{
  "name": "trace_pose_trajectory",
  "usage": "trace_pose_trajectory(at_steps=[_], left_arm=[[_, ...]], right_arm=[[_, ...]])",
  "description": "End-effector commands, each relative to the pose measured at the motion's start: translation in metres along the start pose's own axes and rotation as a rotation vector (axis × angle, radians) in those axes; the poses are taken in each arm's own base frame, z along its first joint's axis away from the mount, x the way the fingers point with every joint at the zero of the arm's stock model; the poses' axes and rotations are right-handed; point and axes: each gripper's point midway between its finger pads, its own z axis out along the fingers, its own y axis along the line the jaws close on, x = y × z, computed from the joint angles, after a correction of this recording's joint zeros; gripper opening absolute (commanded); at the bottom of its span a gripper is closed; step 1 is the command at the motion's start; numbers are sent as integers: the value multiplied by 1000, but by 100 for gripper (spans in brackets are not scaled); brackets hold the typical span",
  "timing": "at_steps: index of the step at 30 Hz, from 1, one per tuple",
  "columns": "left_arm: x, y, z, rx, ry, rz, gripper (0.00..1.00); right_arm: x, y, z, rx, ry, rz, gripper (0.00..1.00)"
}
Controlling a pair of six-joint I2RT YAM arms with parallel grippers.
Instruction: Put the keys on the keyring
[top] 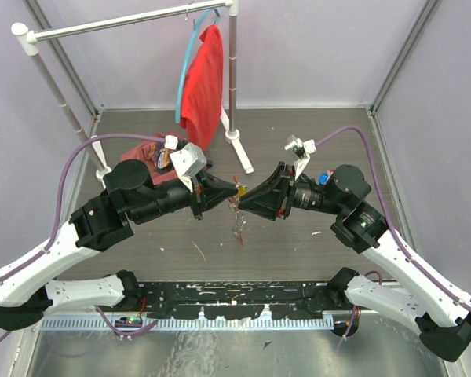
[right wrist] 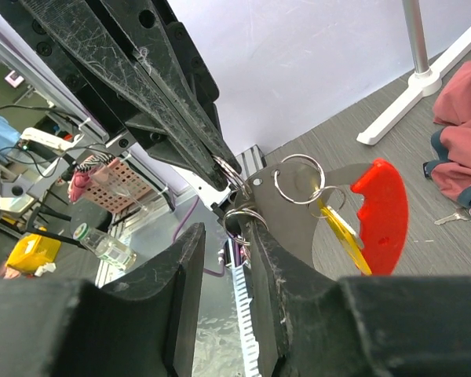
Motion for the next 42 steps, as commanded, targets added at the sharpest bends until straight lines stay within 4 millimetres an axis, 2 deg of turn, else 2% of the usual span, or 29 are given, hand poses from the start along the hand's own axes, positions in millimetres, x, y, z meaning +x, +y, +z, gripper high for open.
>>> trace_pose_trajectory(at_steps=[1, 14, 33, 42], left_arm=[[-20, -4, 1, 20, -71, 1, 0], [-21, -4, -1, 19, -75, 3, 0], [-23, -7, 3, 34, -80, 6, 0], [-22, -6, 2, 32, -77, 5, 0]], right_arm=[[-8, 7, -4, -8, -38, -25, 36], [-14, 0, -12, 73, -73, -56, 38], [-7, -5, -2, 37, -51, -10, 48], [-10, 0, -1, 19, -56, -17, 42]])
